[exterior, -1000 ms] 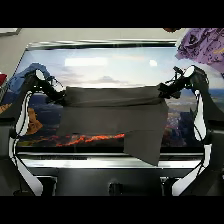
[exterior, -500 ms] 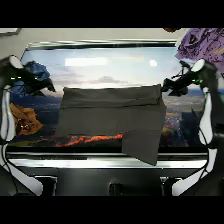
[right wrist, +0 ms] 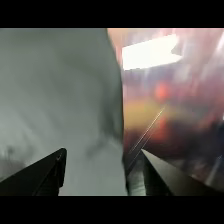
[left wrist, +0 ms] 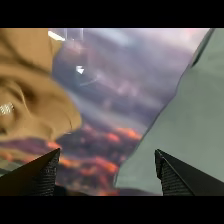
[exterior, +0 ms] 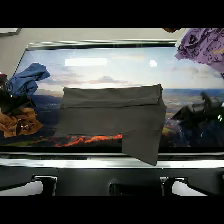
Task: Fold the clothes and pants, and hang the long-sleeved shirts on hangers.
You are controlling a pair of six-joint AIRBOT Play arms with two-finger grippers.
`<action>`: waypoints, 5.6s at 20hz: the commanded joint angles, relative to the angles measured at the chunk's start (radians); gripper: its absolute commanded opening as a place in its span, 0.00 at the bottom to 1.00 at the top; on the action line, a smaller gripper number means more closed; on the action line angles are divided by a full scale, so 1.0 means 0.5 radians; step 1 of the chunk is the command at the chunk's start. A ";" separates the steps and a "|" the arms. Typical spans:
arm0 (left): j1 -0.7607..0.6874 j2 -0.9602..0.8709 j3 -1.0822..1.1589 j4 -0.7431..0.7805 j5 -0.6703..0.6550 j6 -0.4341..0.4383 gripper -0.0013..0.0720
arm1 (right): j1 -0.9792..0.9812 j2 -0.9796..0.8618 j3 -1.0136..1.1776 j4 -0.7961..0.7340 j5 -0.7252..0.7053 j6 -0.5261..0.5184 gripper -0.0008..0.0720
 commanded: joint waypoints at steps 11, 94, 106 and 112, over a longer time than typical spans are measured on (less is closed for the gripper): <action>0.058 0.301 -0.576 -0.155 0.246 -0.007 1.00 | -0.060 0.214 -0.998 0.275 -0.224 -0.325 0.74; -0.270 -0.912 0.258 -0.662 0.795 0.252 0.32 | 0.601 -0.845 0.839 0.146 -0.716 0.082 0.07; -0.163 -0.608 0.797 -0.285 0.432 -0.055 0.93 | 0.186 -0.929 1.315 0.226 0.017 0.058 0.76; -0.168 -0.501 0.800 -0.196 0.390 -0.054 0.93 | 0.176 -1.313 1.312 0.552 0.240 -0.150 0.85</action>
